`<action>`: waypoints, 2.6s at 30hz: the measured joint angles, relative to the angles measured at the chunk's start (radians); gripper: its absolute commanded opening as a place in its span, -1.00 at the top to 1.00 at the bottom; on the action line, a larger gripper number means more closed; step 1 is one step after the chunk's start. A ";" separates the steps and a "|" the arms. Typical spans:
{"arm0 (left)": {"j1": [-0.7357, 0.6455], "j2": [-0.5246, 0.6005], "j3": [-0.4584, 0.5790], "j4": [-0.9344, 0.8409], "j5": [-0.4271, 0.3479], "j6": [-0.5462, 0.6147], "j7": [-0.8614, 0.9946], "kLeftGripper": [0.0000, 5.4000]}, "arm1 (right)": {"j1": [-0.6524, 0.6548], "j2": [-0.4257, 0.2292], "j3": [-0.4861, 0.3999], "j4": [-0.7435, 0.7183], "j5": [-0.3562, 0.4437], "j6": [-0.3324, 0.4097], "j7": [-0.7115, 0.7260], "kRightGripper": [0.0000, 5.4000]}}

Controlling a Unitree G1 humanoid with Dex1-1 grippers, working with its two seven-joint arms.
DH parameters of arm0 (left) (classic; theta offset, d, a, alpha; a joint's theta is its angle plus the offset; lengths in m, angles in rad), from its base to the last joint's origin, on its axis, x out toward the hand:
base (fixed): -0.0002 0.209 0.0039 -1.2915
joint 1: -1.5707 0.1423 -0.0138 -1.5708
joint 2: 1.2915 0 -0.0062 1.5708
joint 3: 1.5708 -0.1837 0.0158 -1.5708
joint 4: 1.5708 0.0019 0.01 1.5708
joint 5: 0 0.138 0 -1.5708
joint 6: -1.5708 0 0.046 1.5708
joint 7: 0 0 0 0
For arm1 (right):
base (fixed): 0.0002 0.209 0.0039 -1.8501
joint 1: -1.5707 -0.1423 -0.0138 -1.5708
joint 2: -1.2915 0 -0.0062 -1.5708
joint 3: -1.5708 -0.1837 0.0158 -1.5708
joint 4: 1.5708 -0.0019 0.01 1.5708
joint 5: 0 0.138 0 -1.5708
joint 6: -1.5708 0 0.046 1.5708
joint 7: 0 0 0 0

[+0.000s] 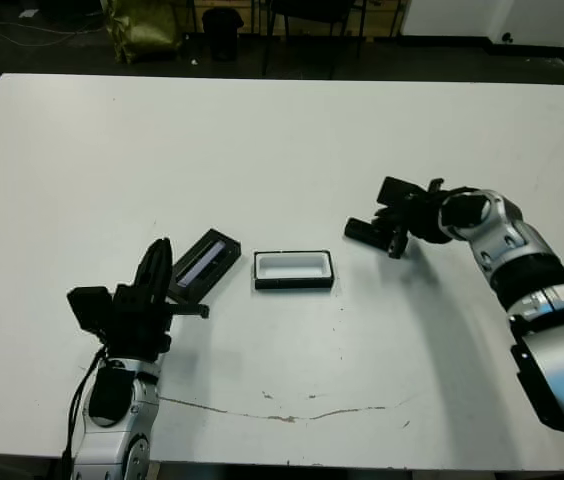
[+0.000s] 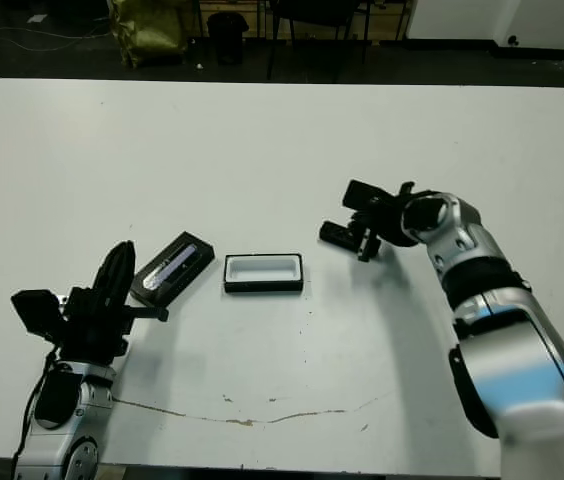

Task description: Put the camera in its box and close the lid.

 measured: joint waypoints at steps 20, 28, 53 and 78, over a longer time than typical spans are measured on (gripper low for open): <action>0.007 -0.003 -0.003 -0.037 0.010 0.053 0.025 0.99 | 0.155 -0.042 -0.036 -0.299 0.134 0.108 0.165 1.00; 0.008 -0.006 -0.004 -0.043 0.015 0.062 0.036 0.99 | 0.197 -0.042 -0.037 -0.390 0.178 0.164 0.200 1.00; 0.013 -0.012 -0.003 -0.028 0.008 0.045 0.021 0.99 | 0.445 -0.121 -0.147 -0.781 0.050 0.427 -0.190 1.00; 0.019 -0.018 -0.003 -0.052 0.027 0.074 0.036 1.00 | 0.999 0.412 -0.164 -1.726 0.419 0.735 -0.733 0.29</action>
